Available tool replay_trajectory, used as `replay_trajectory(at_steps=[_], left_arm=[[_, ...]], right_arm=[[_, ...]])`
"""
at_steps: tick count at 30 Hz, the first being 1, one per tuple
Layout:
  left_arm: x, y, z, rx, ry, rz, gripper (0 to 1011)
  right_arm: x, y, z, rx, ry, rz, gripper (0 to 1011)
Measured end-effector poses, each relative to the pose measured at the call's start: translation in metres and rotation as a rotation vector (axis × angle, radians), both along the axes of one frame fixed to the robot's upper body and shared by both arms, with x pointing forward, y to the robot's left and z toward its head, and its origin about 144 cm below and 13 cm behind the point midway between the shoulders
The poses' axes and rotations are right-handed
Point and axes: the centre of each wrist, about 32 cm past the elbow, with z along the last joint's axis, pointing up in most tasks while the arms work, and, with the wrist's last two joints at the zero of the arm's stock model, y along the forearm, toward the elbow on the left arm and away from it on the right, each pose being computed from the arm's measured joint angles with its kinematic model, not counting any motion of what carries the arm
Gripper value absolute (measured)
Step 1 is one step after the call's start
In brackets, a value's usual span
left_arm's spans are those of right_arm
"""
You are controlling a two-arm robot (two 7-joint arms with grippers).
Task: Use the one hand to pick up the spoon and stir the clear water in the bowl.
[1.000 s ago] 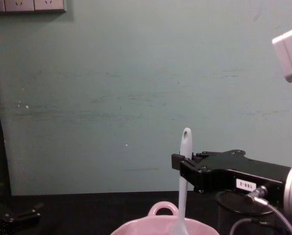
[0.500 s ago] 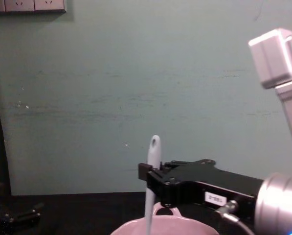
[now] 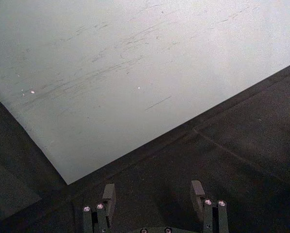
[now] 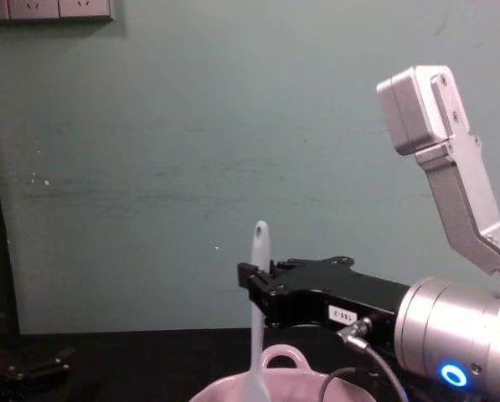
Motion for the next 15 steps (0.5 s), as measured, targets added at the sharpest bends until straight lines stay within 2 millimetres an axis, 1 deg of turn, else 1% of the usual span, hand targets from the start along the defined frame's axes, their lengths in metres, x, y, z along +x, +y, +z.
replay_trajectory(at_steps=[7, 15], left_arm=[[0.000, 0.000, 0.000, 0.000, 0.000, 0.000, 1011], [0.000, 0.000, 0.000, 0.000, 0.000, 0.000, 1011]], right_arm=[[0.004, -0.009, 0.003, -0.013, -0.017, -0.053, 114], [-0.002, -0.025, 0.009, -0.034, -0.009, -0.085, 114]])
